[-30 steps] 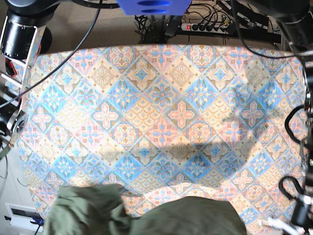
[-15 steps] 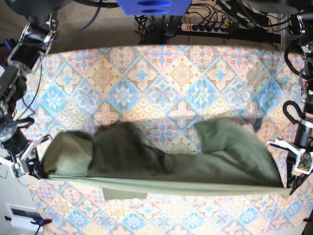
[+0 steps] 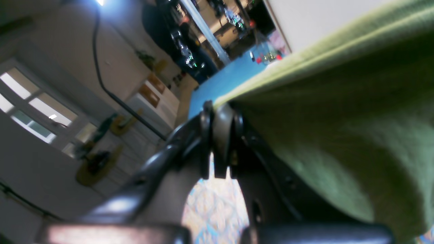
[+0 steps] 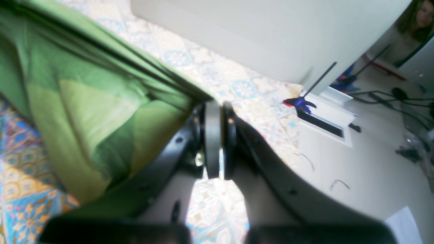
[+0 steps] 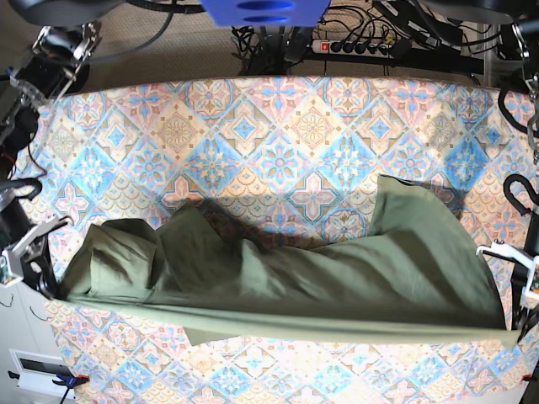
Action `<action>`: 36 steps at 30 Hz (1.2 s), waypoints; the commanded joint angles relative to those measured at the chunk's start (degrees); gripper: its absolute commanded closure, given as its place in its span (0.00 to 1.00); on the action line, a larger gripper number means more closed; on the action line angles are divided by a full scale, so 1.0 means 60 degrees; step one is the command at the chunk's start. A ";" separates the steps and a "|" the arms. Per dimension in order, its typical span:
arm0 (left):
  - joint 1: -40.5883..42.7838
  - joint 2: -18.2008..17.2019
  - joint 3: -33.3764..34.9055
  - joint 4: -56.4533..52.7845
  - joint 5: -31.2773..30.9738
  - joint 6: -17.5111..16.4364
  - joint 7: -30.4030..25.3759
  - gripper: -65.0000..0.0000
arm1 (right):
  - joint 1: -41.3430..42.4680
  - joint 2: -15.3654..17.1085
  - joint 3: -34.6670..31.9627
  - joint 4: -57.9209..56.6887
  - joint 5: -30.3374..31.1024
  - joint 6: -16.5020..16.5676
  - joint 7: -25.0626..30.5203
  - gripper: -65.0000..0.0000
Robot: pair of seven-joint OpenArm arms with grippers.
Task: Layout the t-shirt on the table in an organized manner, then fold the t-shirt properly
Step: 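Lift the shirt with both grippers and stretch it apart, then swing the held shirt up and lay it flat across the table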
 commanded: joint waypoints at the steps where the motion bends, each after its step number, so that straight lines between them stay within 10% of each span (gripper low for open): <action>1: -0.0519 -0.0236 0.0110 -0.0024 0.0269 0.0526 -0.0072 1.00 | 0.0763 0.0331 -0.0152 -0.0222 -0.0408 -0.0366 0.0186 0.99; 18: -0.8842 0.0834 0.6074 -0.4390 0.0269 0.0526 -0.0086 1.00 | 0.8294 0.0302 -0.5251 -0.6786 -0.2474 -0.0366 0.2457 0.99; 26: -1.1611 0.1874 0.7055 -0.6720 0.0255 0.0145 -0.0116 1.00 | 1.0228 -0.0563 -0.5558 -0.8823 -0.2825 -0.0366 0.3526 0.99; 29: -1.1552 0.1742 0.7011 -0.6207 0.0182 0.0145 -0.0116 1.00 | 1.0228 -0.0548 -0.5426 -0.7695 -0.2825 -0.0366 0.3101 0.99; 36: -0.8695 -0.0646 0.6279 -0.3101 0.0138 0.0145 -0.0086 1.00 | 0.8001 -0.0270 -0.3287 -0.3519 -0.2635 -0.0366 0.0977 0.99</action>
